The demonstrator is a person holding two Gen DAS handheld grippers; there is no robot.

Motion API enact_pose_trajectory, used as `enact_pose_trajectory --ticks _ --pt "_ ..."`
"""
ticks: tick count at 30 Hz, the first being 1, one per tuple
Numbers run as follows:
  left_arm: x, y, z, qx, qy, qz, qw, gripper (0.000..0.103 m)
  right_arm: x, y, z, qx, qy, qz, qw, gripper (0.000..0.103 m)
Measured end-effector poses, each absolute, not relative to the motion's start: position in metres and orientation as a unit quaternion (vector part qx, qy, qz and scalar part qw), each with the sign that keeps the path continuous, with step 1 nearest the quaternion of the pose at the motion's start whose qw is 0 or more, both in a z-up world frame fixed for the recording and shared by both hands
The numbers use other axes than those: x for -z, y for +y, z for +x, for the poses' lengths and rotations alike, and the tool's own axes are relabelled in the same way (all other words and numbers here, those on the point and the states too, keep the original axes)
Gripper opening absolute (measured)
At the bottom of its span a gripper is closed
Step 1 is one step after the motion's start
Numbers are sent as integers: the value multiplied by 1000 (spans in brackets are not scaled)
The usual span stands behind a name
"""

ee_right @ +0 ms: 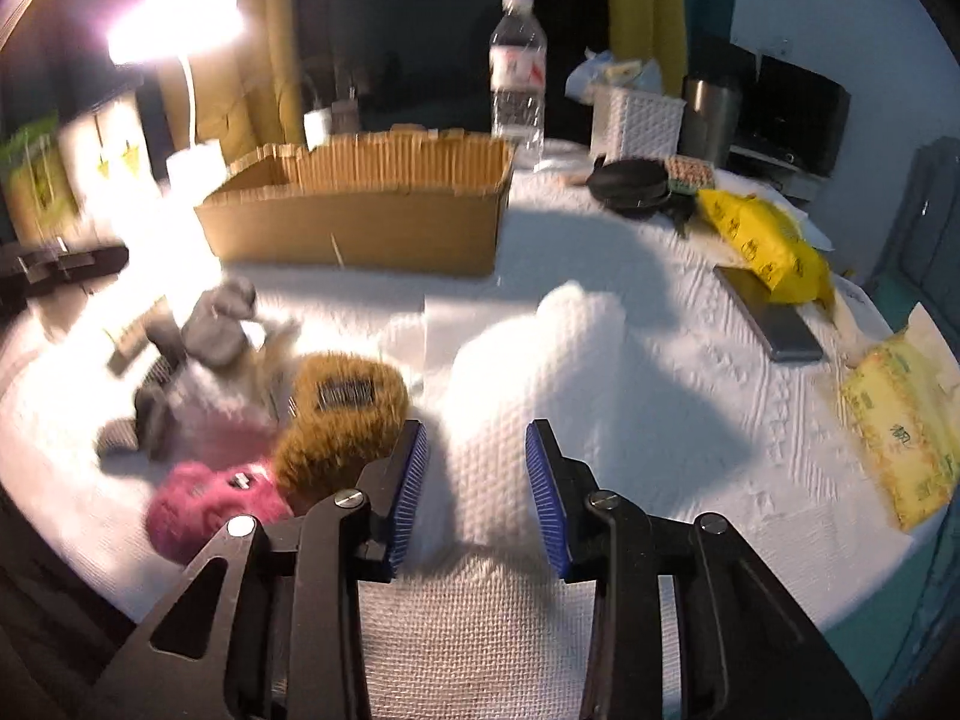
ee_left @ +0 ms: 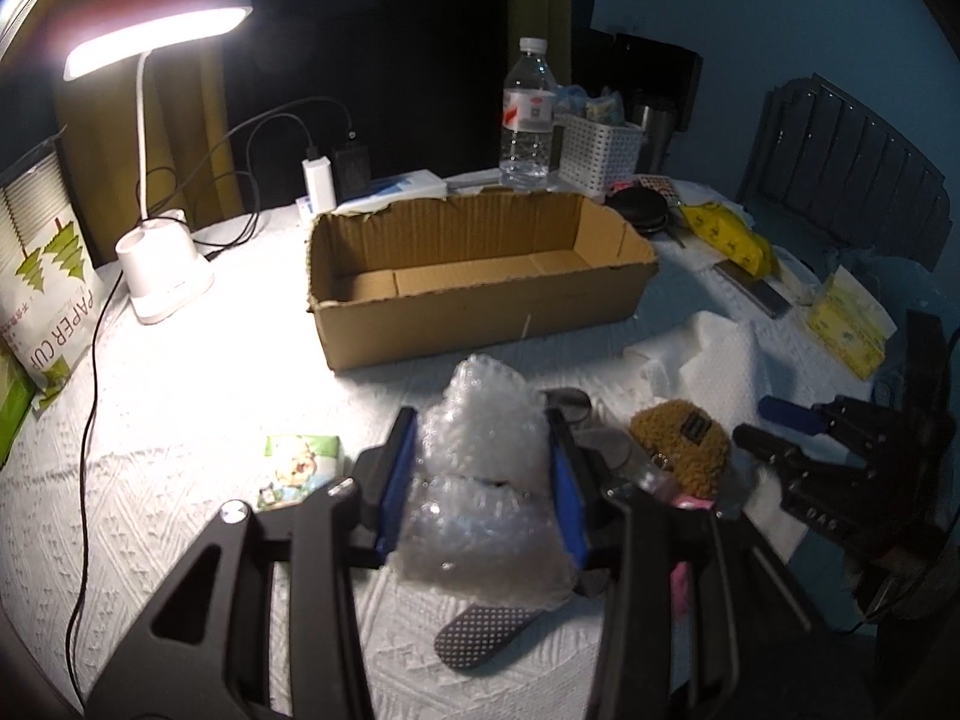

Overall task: Organize soft objects
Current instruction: 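Lift and carry the bubble wrap and paper towel toward the cardboard box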

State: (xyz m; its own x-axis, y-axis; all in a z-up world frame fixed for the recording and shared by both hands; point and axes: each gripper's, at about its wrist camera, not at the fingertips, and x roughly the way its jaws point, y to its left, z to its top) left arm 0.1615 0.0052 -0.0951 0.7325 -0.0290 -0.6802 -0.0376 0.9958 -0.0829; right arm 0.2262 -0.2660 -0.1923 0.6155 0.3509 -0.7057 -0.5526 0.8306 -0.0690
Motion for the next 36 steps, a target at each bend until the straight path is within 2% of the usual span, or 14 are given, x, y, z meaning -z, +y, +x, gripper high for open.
enact_pose_trajectory --ticks 4,6,7,8,13,20,29,36 --pt "96 6 161 -2 366 -46 929 42 206 -261 224 -260 366 -158 879 36" --pt "95 5 160 0 367 -47 929 42 206 -262 224 -273 364 -151 878 25" --pt "95 5 160 1 366 -46 929 42 206 -262 223 -267 362 -152 880 10" --pt "95 4 158 2 365 -46 930 42 205 -262 223 -265 362 -150 881 3" --pt "93 5 153 0 361 -47 931 42 185 -278 221 -290 355 -91 884 3" --pt "83 6 149 0 346 -48 937 42 125 -301 213 -328 298 -17 896 3" --pt "53 14 149 -6 301 -45 953 42 47 -308 206 -360 198 6 912 3" --pt "34 27 154 -5 270 -51 961 42 10 -301 211 -380 152 0 913 3"
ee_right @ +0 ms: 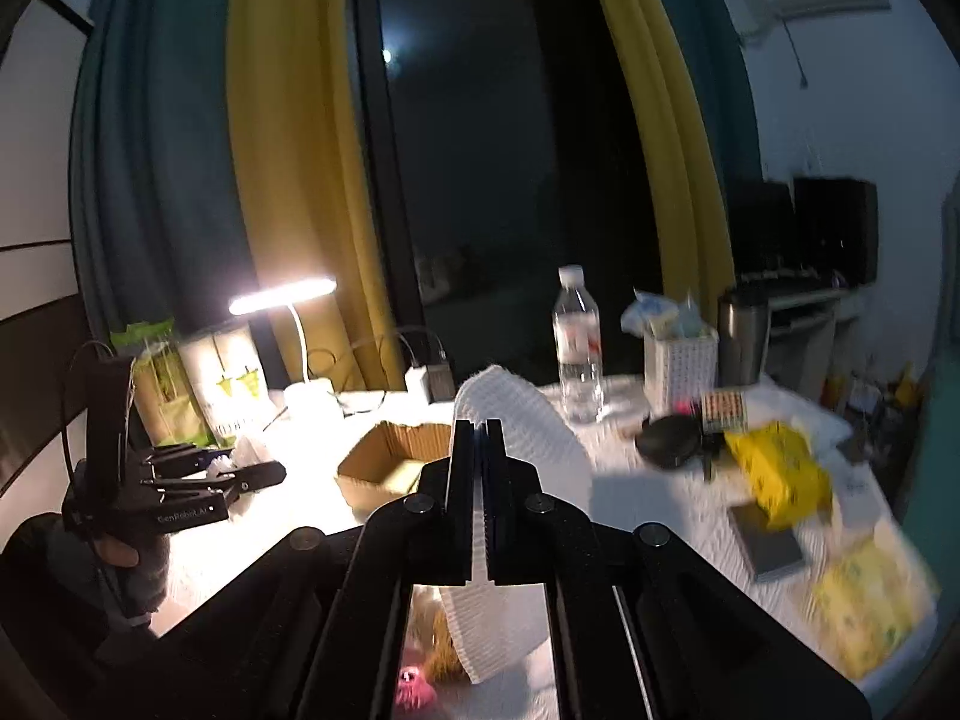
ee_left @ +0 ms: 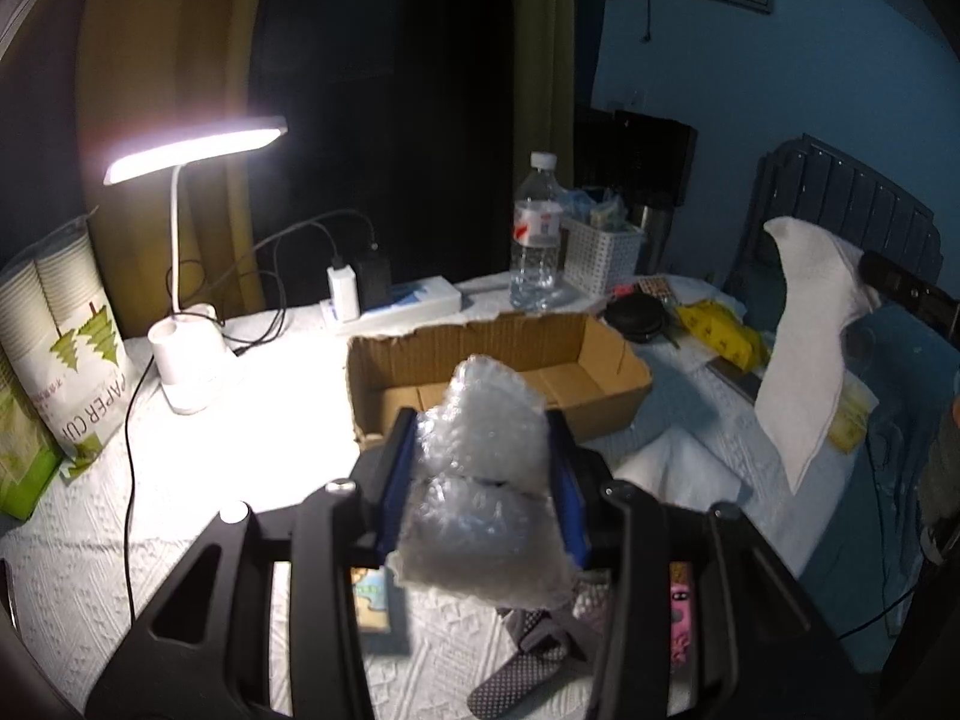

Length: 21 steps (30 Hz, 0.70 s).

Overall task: Organize soft objects
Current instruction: 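Lift and carry the bubble wrap and paper towel toward the cardboard box, then lower both held items into the cardboard box and open both grippers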

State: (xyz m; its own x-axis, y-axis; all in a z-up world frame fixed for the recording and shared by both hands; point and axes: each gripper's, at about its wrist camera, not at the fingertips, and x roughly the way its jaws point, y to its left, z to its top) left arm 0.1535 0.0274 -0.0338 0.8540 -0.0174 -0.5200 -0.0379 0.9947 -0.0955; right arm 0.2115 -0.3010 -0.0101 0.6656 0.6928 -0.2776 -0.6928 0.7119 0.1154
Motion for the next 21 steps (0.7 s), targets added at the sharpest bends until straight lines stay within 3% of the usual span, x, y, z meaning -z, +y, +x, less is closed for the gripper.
enact_pose_trajectory --ticks 21 --pt "9 50 215 11 226 -58 972 42 -12 -231 280 -434 115 -16 893 3"
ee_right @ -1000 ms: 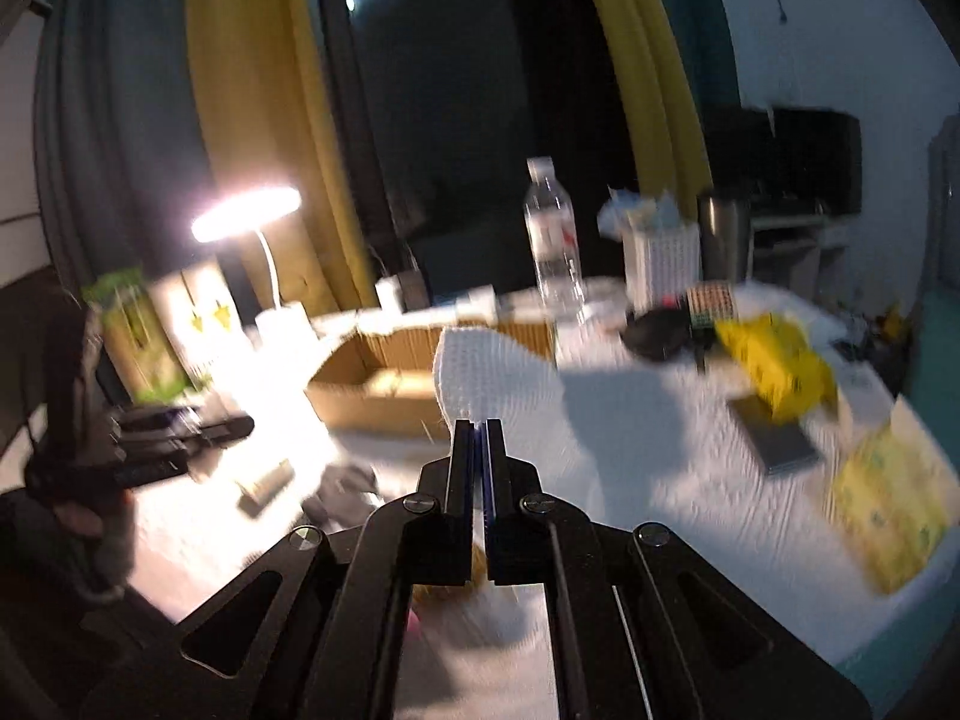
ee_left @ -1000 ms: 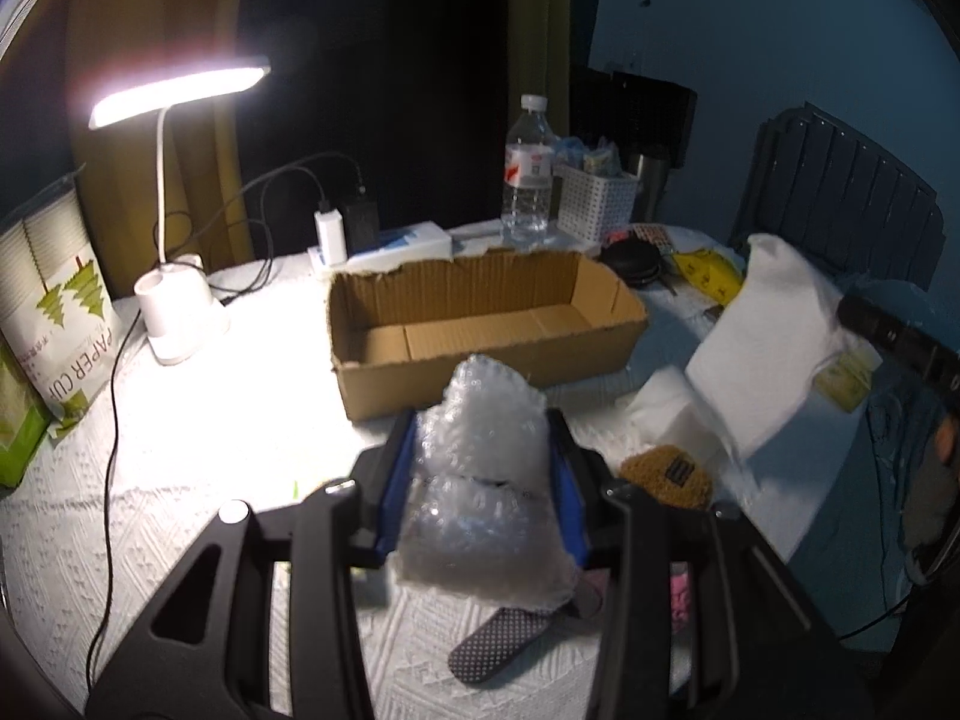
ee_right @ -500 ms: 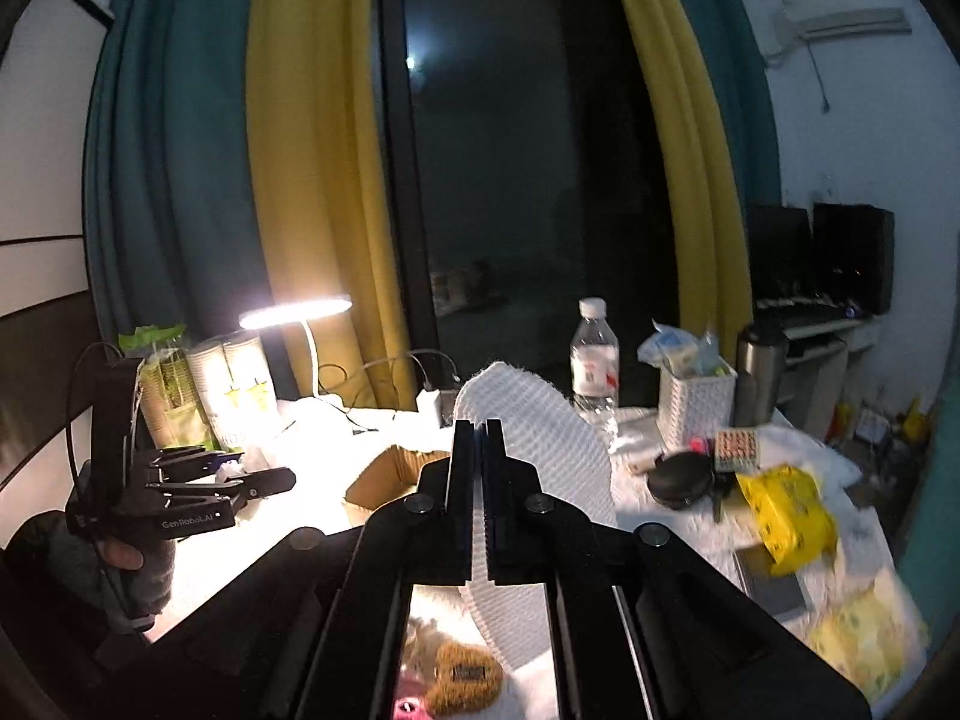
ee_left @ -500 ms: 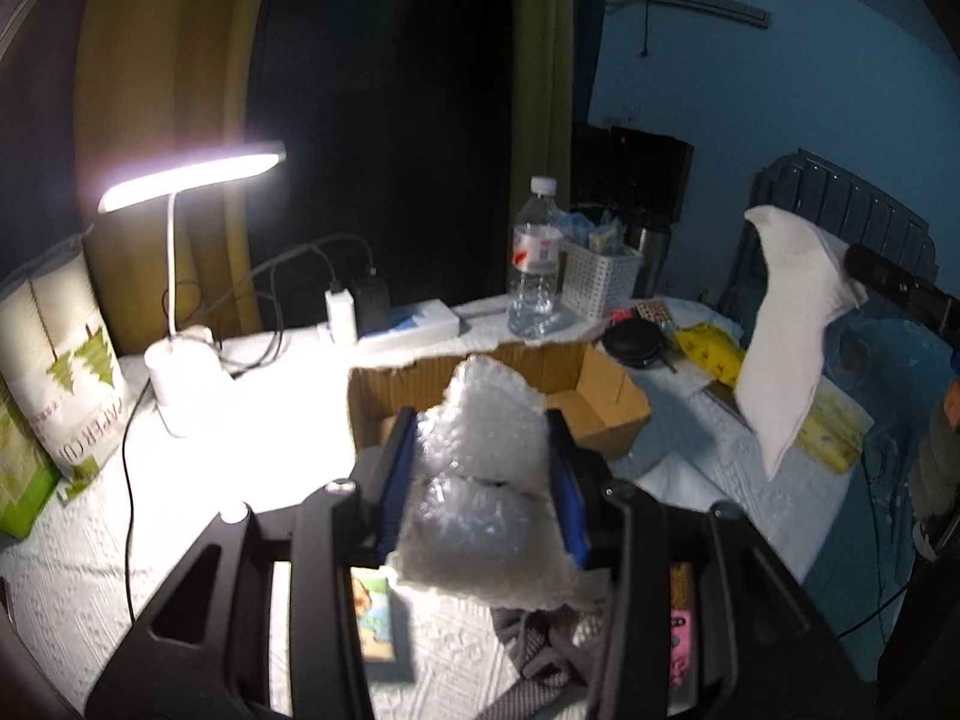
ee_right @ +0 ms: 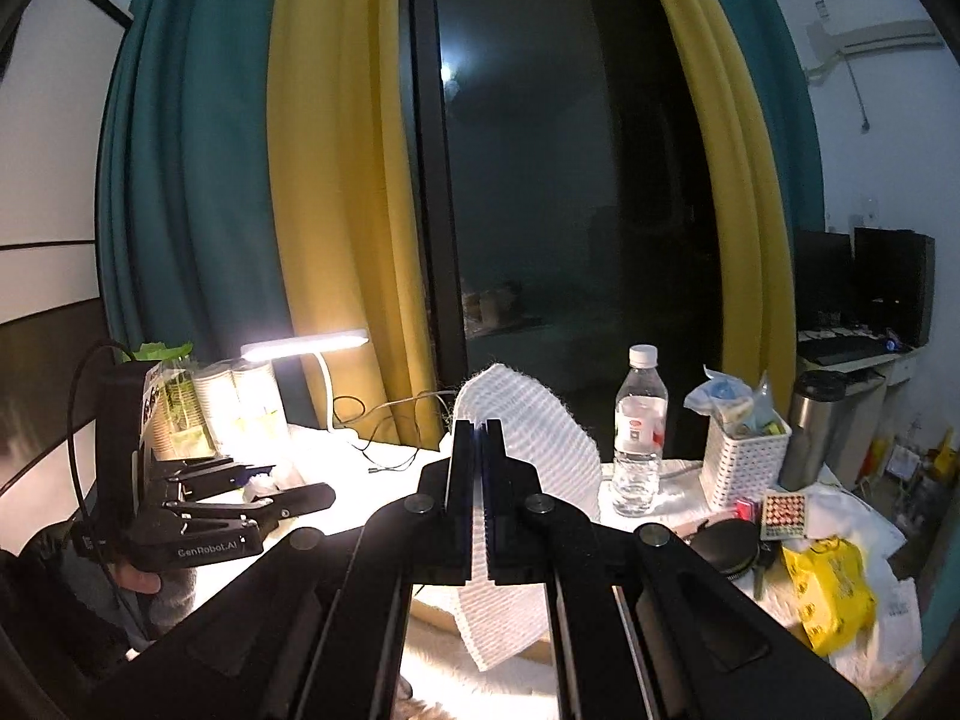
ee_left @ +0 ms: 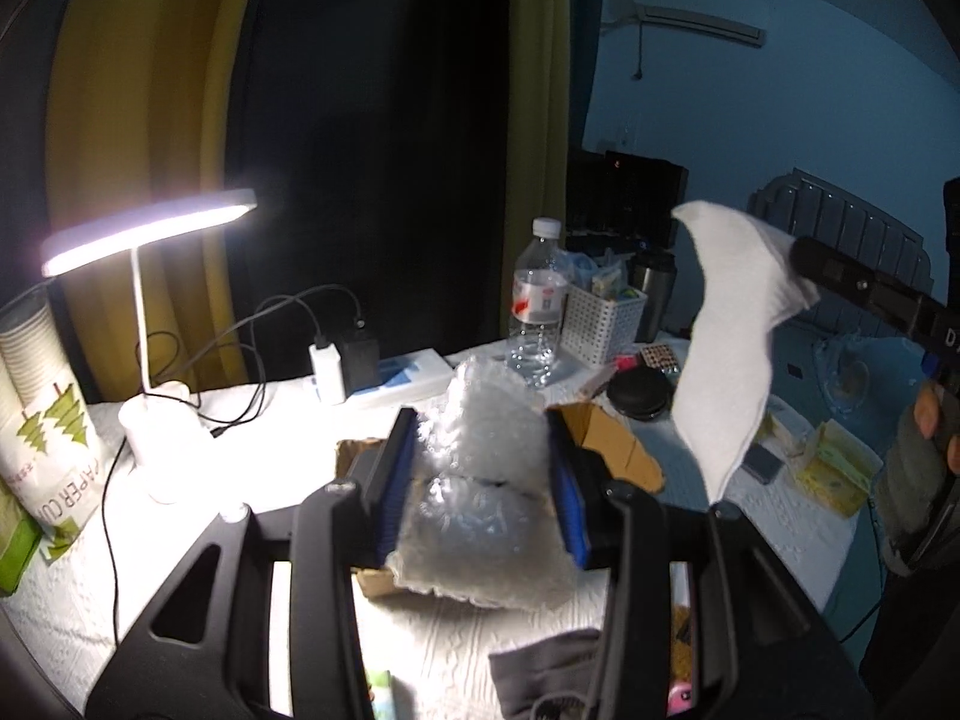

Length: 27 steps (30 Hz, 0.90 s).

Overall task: Organize soft objects
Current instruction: 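Lower both held items into the cardboard box and open both grippers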

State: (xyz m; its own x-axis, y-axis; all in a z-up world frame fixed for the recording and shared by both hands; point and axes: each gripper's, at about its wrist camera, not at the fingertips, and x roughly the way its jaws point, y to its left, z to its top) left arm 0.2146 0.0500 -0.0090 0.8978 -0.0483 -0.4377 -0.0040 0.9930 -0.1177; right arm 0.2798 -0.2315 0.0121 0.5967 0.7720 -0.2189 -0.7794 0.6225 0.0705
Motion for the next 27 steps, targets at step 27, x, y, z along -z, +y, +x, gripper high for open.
enact_pose_trajectory --ticks 27 --pt "102 28 341 43 337 -88 937 43 163 -181 393 -382 336 -91 856 3"
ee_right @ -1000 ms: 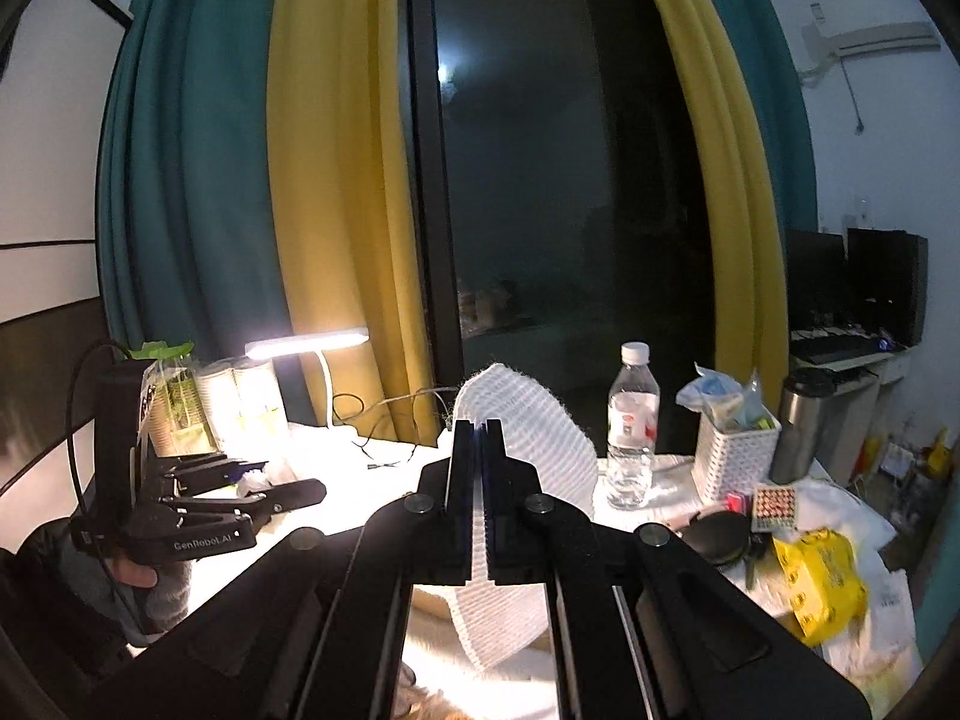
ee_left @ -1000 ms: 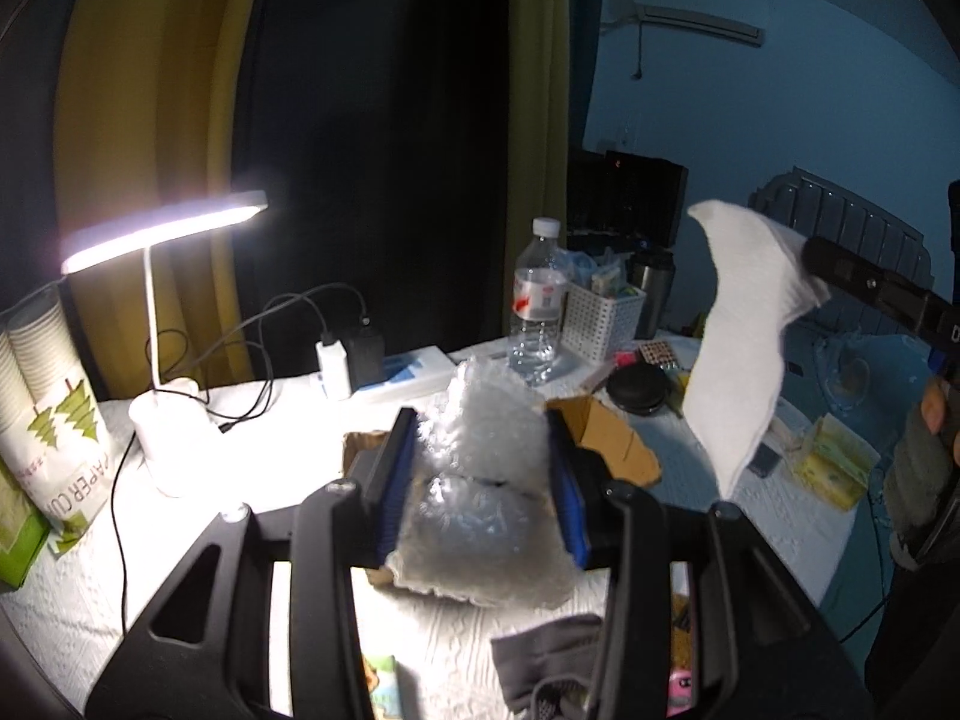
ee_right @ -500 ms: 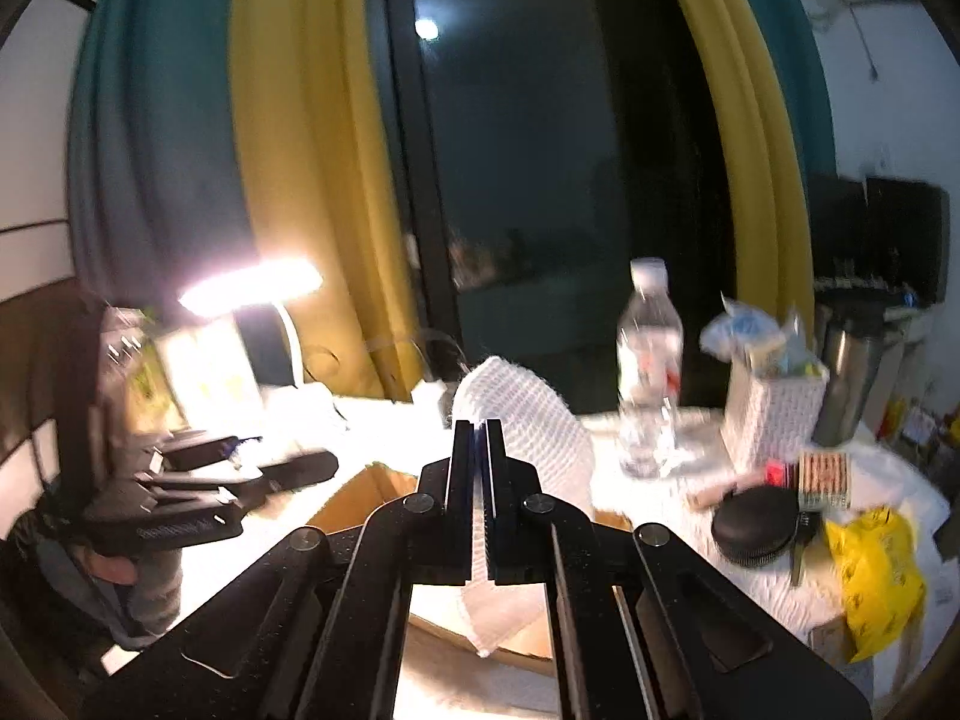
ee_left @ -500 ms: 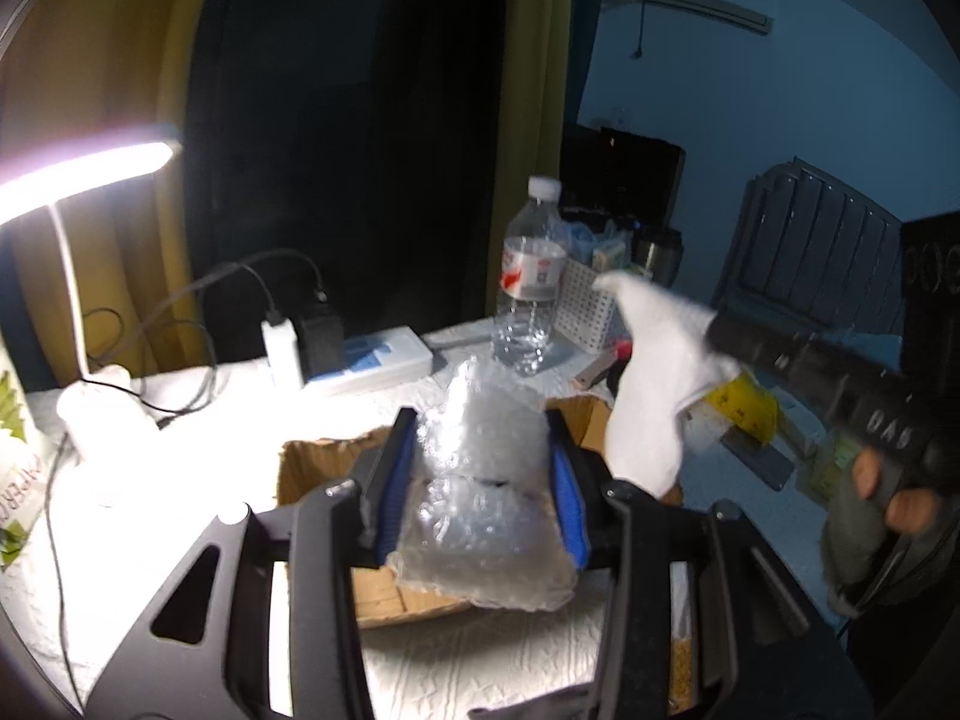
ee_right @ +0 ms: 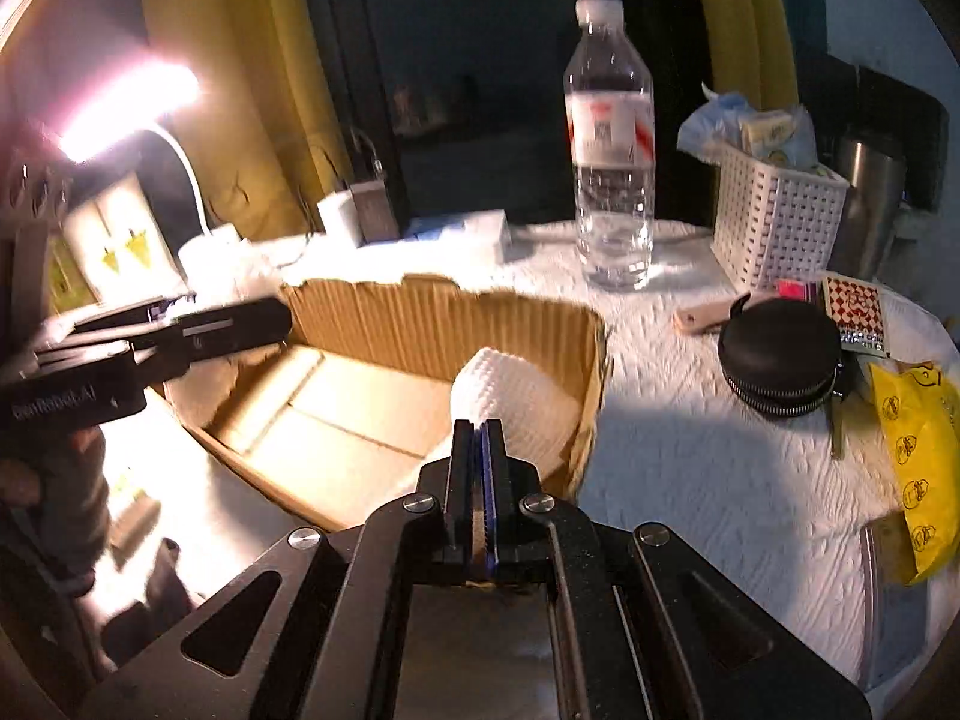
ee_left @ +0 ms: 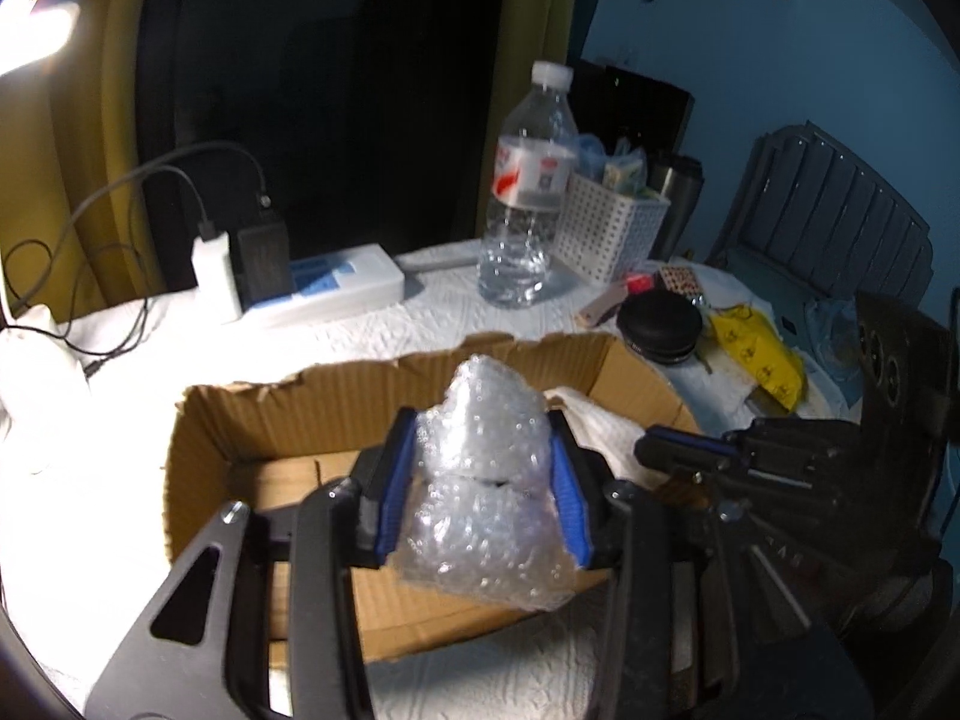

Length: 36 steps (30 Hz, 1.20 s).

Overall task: Organize soft objects
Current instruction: 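Lower both held items into the cardboard box and open both grippers, then grasp the gray glove with the left gripper while the right gripper grasps the crumpled white tissue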

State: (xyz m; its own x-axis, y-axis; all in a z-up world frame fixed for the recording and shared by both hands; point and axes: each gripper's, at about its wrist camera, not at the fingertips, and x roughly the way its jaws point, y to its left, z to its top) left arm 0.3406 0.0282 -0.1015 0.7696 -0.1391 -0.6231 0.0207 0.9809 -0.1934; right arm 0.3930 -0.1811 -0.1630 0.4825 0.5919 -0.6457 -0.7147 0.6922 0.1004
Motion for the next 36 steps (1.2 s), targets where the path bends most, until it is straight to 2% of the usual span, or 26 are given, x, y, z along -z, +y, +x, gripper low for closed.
enact_pose_trajectory --ticks 3,4,6,8,9,13,27,31,36 --pt "109 25 348 45 352 -90 930 46 163 -181 392 -378 338 -95 856 3" --pt "111 24 349 45 357 -91 929 52 162 -182 391 -376 339 -94 857 3" --pt "111 23 350 46 360 -97 927 57 159 -185 391 -375 340 -88 858 8" --pt "109 23 346 47 358 -99 927 64 154 -189 388 -373 337 -84 860 32" --pt "108 22 344 46 356 -99 928 68 151 -191 386 -373 335 -84 861 35" --pt "101 22 335 42 349 -98 931 72 139 -196 375 -366 324 -87 868 36" --pt "74 28 273 29 320 -94 942 73 115 -217 321 -353 305 -81 881 37" --pt "71 29 257 29 317 -94 943 73 112 -220 305 -353 299 -81 883 45" --pt "74 29 239 31 320 -93 943 73 111 -222 288 -358 298 -81 881 47"
